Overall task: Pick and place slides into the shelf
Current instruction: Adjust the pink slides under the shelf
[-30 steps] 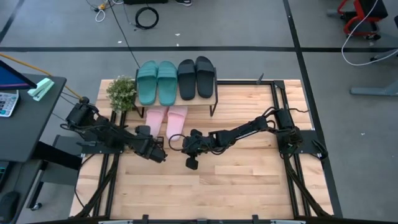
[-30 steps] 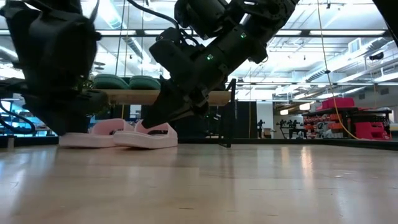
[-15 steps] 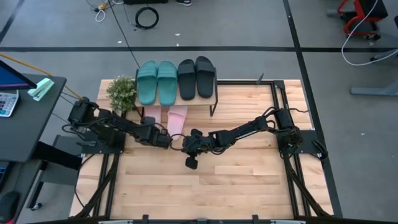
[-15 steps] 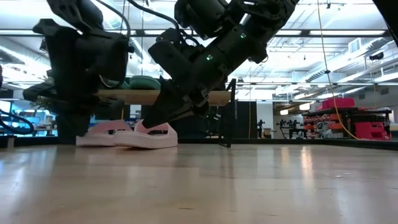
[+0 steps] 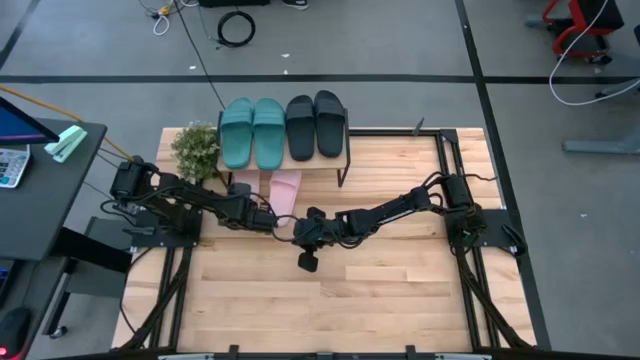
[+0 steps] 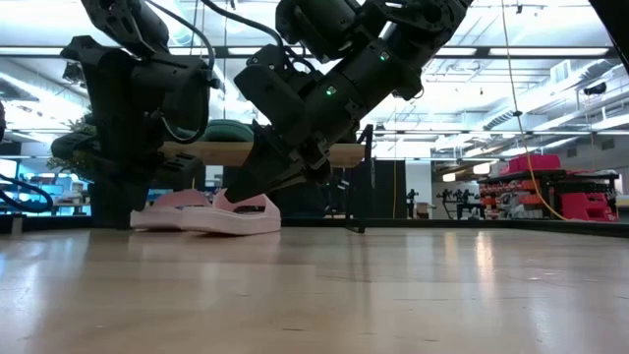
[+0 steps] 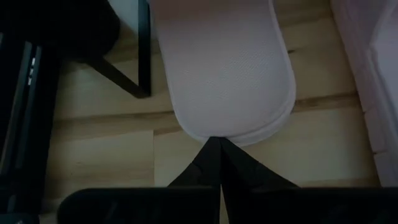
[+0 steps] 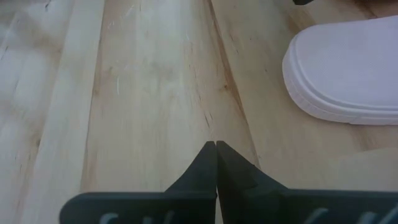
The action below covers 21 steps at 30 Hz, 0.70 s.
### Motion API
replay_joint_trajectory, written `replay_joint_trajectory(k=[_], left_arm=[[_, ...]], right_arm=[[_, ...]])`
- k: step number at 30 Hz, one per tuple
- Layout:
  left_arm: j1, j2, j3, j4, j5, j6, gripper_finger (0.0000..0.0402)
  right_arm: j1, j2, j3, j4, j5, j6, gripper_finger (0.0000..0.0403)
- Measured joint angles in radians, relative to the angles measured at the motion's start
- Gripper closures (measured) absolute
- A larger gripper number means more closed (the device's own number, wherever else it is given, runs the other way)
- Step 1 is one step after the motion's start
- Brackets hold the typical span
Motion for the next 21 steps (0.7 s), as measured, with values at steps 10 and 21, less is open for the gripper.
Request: replay_joint_trajectory(k=[10, 21], left_arm=[[-0.038, -0.001, 0.005, -0.002, 0.063, 0.011, 0.0392], [-0.269, -0.009, 0.237, -0.248, -0.003, -0.047, 0.0392]], right_arm=[[0.001, 0.000, 0.000, 0.000, 0.000, 0.037, 0.0401], [0.019, 0.000, 0.000, 0.001, -0.111, -0.014, 0.0402]])
